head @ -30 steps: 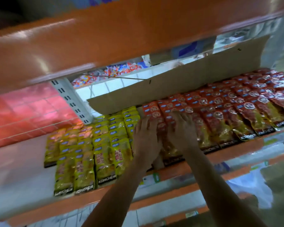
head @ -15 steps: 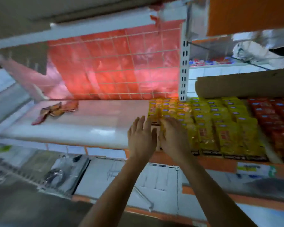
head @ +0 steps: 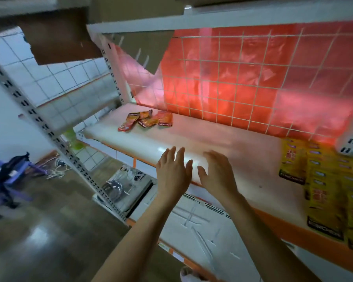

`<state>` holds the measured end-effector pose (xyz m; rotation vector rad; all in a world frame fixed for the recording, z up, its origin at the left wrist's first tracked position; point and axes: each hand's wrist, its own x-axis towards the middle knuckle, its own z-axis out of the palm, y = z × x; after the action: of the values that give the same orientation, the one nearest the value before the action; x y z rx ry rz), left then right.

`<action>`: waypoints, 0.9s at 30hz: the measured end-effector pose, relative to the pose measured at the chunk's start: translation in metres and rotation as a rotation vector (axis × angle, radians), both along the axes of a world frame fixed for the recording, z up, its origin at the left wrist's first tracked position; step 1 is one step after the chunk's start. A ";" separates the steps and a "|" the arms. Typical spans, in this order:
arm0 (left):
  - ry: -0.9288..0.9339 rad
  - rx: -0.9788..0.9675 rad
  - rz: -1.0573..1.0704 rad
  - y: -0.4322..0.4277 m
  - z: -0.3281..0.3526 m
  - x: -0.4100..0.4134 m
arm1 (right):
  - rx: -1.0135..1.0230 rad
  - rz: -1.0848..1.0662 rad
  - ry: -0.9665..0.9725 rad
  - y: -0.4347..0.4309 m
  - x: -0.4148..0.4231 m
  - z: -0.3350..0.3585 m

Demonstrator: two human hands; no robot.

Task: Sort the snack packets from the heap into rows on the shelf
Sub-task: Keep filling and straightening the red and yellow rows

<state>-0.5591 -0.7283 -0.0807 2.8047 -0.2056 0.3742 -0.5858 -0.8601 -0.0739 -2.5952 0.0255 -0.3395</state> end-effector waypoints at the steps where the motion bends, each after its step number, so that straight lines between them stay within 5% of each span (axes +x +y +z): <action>1: 0.012 0.006 0.021 0.009 -0.001 0.013 | 0.008 0.012 0.009 0.009 0.015 -0.001; 12: 0.134 0.060 0.099 0.084 0.003 0.175 | 0.145 0.028 0.032 0.088 0.201 -0.006; 17: 0.072 0.118 0.034 0.087 0.000 0.229 | 0.054 0.078 0.112 0.099 0.269 -0.004; 27: 0.151 0.096 0.106 0.078 -0.006 0.254 | -0.114 -0.088 0.102 0.092 0.284 -0.028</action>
<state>-0.3048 -0.6499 -0.0864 2.9300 -0.0418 0.1784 -0.3013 -0.7682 -0.1017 -2.7278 0.1615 -0.2455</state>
